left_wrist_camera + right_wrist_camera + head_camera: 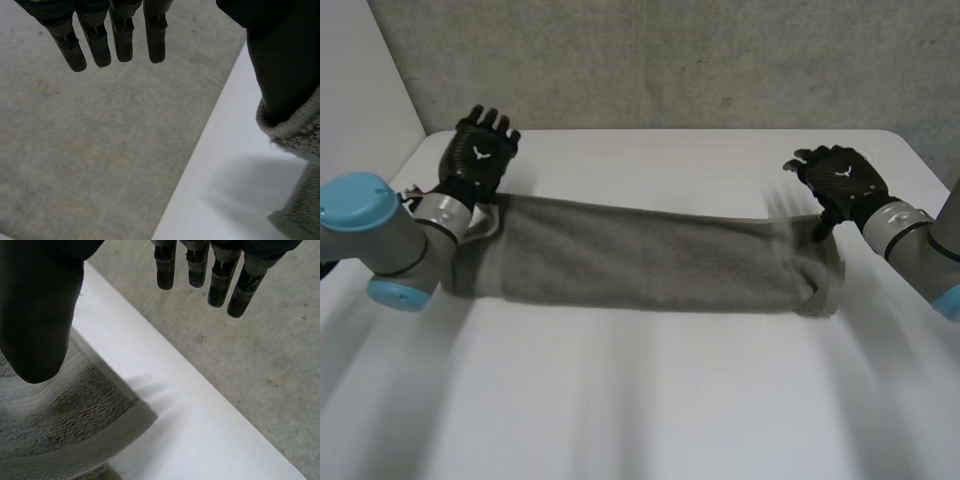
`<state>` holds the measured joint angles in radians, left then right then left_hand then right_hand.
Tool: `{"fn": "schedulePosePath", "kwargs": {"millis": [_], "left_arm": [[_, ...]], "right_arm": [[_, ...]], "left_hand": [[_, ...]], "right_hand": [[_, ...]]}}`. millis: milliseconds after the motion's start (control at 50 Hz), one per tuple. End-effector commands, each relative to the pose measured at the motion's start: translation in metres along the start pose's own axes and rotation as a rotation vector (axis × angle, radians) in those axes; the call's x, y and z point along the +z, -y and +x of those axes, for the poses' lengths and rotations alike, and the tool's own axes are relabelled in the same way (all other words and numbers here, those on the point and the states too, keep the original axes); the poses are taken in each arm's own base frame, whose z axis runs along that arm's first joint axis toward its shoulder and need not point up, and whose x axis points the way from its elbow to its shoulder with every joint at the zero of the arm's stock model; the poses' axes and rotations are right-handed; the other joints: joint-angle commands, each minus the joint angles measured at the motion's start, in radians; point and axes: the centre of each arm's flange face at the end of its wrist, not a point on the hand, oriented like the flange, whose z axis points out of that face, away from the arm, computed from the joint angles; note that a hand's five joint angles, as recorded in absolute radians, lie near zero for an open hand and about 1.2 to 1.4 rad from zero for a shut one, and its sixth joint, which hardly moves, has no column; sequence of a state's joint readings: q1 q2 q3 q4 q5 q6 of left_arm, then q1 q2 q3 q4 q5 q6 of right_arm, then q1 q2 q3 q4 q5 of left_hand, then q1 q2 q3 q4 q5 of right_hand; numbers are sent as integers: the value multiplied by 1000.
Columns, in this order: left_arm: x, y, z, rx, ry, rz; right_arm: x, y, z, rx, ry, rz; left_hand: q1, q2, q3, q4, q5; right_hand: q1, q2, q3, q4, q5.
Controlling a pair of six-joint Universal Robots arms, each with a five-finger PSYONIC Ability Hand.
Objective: Fold the towel.
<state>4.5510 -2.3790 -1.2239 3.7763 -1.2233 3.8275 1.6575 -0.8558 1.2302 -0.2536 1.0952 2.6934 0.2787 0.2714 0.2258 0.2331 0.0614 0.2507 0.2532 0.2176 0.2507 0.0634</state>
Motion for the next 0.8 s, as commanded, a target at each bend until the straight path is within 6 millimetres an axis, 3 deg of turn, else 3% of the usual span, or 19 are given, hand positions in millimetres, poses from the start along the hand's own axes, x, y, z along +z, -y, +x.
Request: {"fn": "schedulePosePath", "kwargs": {"millis": [20, 100, 240, 380, 420, 440, 480, 520, 560, 580, 600, 620, 640, 800], "left_arm": [[-2, 1, -24, -103, 9, 16], [-3, 2, -25, -155, -22, 33], [-15, -4, 0, -213, -160, 30], [-17, -9, 8, -223, -183, 15], [-17, -10, 9, -224, -185, 15], [-17, -9, 9, -231, -195, 16], [-18, -9, 11, -238, -210, 16], [-18, -8, 12, -245, -225, 18], [-19, -6, 12, -253, -236, 18], [-21, -5, 11, -275, -245, 7], [-22, -5, 12, -310, -255, -8], [-22, -5, 12, -310, -255, -8], [-24, -4, 13, -371, -268, -30], [-23, 16, -4, -649, -269, -27]], "right_arm": [[-6, 3, -2, 29, 8, -1], [-8, 0, -5, 36, 16, -15], [-12, -9, -11, 36, 35, -42], [-14, -11, -12, 39, 35, -54], [-15, -11, -13, 42, 43, -59], [-15, -11, -13, 42, 43, -59], [-16, -10, -13, 42, 47, -60], [-16, -10, -14, 44, 47, -60], [-16, -11, -14, 46, 47, -61], [-16, -11, -14, 48, 45, -64], [-16, -11, -14, 48, 45, -64], [-17, -12, -14, 49, 41, -69], [-17, -13, -14, 48, 40, -71], [-19, -13, -16, 50, 42, -76]], "left_hand": [[-74, -67, -51, -59, -31], [-62, -55, -51, -59, -20], [-53, -46, -51, -59, -11], [-77, -70, -51, -59, -34], [-74, -67, -51, -59, -31], [-54, -46, -51, -59, -11], [-21, -14, -51, -59, 22], [32, 39, -51, -59, 74], [41, 48, -51, -59, 83], [23, 30, -51, -59, 66], [11, 19, -51, -59, 54], [11, 18, -51, -59, 54], [2, 10, -51, -59, 45], [-53, -46, -51, -59, -11]], "right_hand": [[-76, -79, -43, -76, -63], [-76, -79, -43, -76, -63], [-76, -79, -43, -76, -63], [-60, -63, -43, -76, -47], [363, 361, -43, -76, 376], [366, 363, -43, -76, 378], [812, 810, -43, -76, 825], [876, 873, -43, -76, 889], [815, 812, -43, -76, 828], [562, 559, -43, -76, 575], [559, 557, -43, -76, 572], [100, 98, -43, -76, 113], [-73, -75, -43, -76, -60], [-76, -79, -43, -76, -63]]}}
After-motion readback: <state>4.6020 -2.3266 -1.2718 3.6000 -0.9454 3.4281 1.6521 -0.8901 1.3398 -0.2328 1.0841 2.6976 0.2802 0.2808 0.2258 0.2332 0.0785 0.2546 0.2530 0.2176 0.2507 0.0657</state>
